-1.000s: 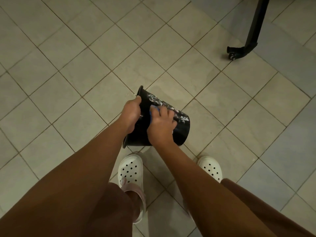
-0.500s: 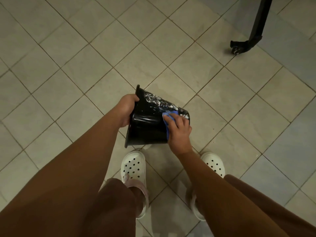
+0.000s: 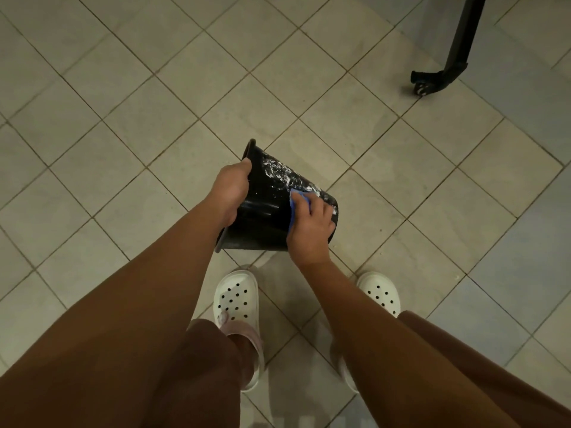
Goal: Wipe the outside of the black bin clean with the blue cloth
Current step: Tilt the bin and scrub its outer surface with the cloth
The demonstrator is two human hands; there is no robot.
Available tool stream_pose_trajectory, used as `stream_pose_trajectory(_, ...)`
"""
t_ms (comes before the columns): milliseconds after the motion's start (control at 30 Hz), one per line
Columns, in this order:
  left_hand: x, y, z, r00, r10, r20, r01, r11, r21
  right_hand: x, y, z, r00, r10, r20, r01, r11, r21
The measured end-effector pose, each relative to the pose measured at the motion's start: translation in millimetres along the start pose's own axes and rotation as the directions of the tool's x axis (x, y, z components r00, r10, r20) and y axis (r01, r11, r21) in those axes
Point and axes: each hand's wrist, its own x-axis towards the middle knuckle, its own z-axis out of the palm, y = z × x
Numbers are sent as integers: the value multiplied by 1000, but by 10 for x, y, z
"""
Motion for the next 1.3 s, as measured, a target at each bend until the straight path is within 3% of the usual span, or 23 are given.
stream_pose_trajectory(67,-13,5,22,1000,-9,-9,9,1000,-6,-121,-72,66,1000,-14,-11,14,1000,24)
stream_pose_trajectory(167,-11,-10,25,999,-53,-8,52,997,-48,-238,-271,139,988,-152,-18,153,987,42)
stream_pose_trajectory(333,-46,-7,24,998,-57,36,60,995,-77,145,-511,25,963,-267,27,267,963,28)
stream_pose_trajectory(400,-55,-13,36,999,-43,17,44,996,-75,278,-367,-16,977,-211,23,212,977,-12)
stream_pose_trajectory(533,-52,-1,68,1000,-29,0,29,998,-58,134,-198,-48,998,56,39,-54,997,-51)
stream_pose_trajectory(767,-54,-4,65,997,-62,48,66,995,-73,156,-609,-52,978,-200,51,198,979,41)
stream_pose_trajectory(967,-35,-20,88,999,-35,5,36,997,-71,175,-347,-76,998,-24,65,27,998,-50)
stream_pose_trajectory(1167,-32,-51,45,999,-32,31,34,997,-64,121,-663,-41,978,-199,67,196,979,54)
stream_pose_trajectory(1300,-55,-66,90,999,31,-9,-32,997,-69,319,-420,-85,987,-138,81,140,990,-21)
